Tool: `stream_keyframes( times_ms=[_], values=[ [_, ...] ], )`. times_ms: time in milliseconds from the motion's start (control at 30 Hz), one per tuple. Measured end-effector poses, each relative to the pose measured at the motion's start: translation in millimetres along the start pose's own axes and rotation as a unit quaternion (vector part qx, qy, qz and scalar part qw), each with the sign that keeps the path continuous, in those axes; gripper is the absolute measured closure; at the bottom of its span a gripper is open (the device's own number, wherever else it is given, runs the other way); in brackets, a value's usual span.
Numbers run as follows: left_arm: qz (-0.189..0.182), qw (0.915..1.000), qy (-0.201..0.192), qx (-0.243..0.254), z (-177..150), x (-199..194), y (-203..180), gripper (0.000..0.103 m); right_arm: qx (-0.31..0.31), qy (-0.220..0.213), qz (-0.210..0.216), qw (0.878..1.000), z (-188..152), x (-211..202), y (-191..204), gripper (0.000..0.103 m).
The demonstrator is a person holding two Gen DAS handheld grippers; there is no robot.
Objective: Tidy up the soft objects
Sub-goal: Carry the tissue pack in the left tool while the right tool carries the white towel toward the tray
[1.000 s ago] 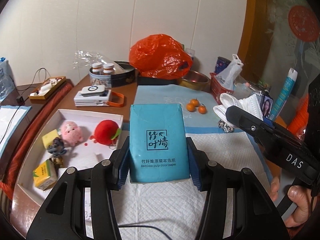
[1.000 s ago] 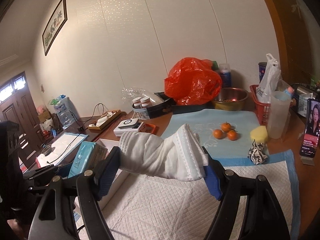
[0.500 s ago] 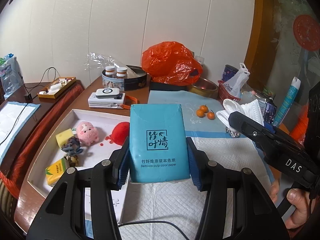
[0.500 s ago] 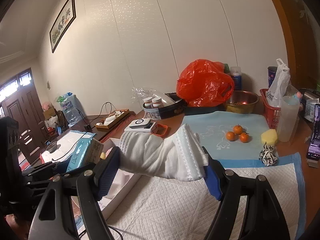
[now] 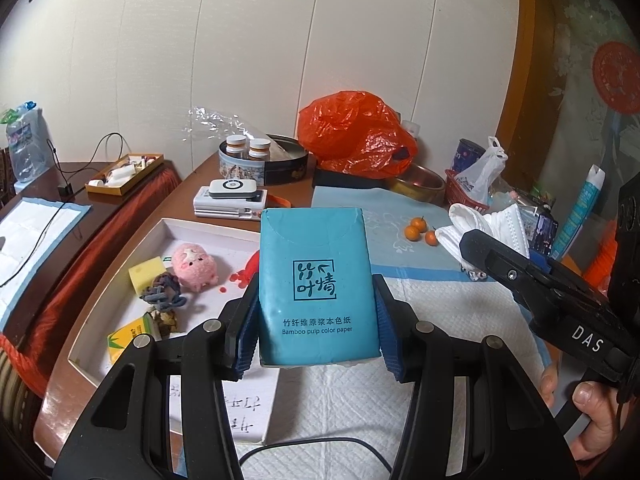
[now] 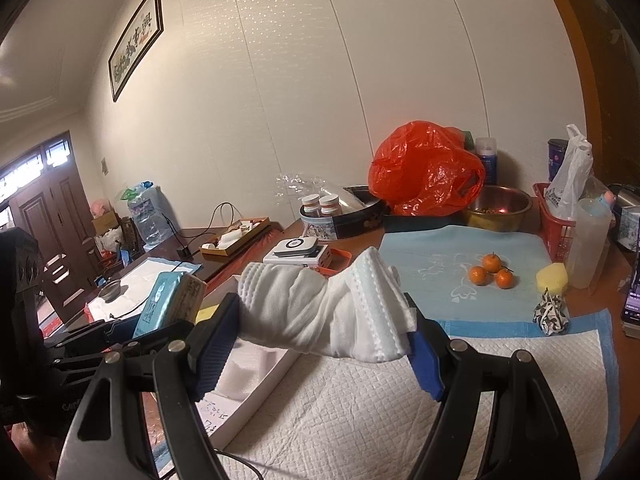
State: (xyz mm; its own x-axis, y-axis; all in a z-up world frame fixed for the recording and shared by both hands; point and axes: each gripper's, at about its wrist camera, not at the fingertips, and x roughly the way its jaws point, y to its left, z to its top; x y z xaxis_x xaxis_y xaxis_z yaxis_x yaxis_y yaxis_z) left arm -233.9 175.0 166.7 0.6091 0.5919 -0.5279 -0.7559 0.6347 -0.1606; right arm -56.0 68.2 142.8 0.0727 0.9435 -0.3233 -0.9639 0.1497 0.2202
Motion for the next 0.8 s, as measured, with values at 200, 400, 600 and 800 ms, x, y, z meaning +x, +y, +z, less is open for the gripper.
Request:
stream_keyframes(
  times_ms=[200,400,600,800],
  values=[
    [0.009,0.9999,-0.002,-0.011,-1.0,-3.8,14.8,0.052,-0.004,0.002,0.004,1.000,-0.1,3.3,6.8,0.026],
    [0.020,0.9995,-0.005,-0.025,-2.1,-8.8,33.8,0.052,-0.009,0.007,0.010,1.000,-1.2,10.7,14.2,0.026],
    [0.027,0.9991,-0.006,-0.031,-3.4,-11.6,48.1,0.052,-0.014,0.011,0.018,1.000,-2.3,17.7,24.7,0.026],
    [0.034,0.9987,-0.008,-0.037,-2.5,-14.7,63.1,0.052,-0.020,0.012,0.025,0.999,-3.1,23.8,36.5,0.026]
  ],
)
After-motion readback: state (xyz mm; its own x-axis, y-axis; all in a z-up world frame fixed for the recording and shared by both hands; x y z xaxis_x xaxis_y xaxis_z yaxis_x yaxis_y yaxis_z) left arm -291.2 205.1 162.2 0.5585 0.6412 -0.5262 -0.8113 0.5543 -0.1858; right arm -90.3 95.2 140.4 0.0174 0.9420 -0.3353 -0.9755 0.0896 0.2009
